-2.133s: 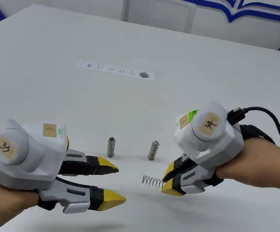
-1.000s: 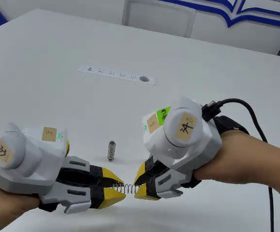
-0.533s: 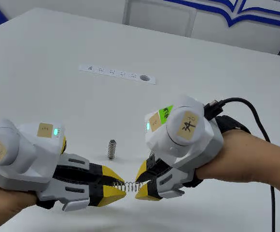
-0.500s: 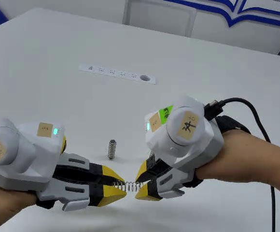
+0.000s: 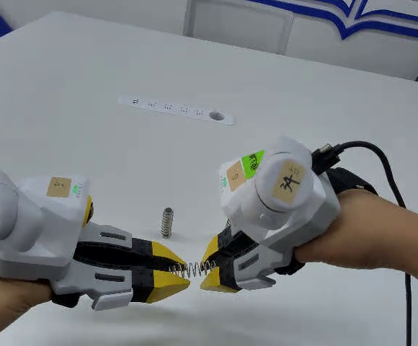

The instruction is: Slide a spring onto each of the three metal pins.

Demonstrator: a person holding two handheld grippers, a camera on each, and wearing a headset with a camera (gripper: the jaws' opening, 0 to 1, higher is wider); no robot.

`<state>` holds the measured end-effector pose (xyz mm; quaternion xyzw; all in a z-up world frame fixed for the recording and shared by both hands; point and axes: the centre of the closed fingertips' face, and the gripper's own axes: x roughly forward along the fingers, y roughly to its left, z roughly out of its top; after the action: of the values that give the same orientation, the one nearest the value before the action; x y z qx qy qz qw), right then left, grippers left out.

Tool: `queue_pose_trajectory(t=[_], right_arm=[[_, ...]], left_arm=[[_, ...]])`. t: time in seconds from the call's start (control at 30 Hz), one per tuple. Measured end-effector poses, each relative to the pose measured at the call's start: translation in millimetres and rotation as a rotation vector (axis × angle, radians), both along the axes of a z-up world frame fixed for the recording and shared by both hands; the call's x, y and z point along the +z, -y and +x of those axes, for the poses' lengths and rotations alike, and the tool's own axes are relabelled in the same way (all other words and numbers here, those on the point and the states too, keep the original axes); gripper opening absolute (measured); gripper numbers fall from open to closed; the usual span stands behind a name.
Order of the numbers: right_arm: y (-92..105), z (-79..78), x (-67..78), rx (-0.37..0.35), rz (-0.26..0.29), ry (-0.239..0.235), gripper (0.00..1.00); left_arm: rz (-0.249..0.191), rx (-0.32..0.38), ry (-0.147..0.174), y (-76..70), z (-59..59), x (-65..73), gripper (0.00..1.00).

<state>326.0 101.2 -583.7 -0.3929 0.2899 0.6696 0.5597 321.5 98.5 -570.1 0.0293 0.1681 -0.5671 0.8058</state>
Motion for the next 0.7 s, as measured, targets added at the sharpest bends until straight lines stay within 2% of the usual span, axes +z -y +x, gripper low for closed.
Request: queue_pose_trajectory(t=[0.23,0.37,0.7], right_arm=[[-7.1,-0.8,13.5,0.005,0.027,0.005,0.12],[-13.2,-5.8,20.0,0.017,0.045,-0.009,0.12],[-24.2,-15.6,25.3,0.055,0.05,-0.011,0.12]], left_arm=[[0.004,0.006,-0.002,0.2,1.5,-0.9,0.11],[0.013,0.0,-0.005,0.3,-0.2,-3.2,0.11],[0.035,-0.01,-0.004,2.4,-2.6,-7.0,0.11]])
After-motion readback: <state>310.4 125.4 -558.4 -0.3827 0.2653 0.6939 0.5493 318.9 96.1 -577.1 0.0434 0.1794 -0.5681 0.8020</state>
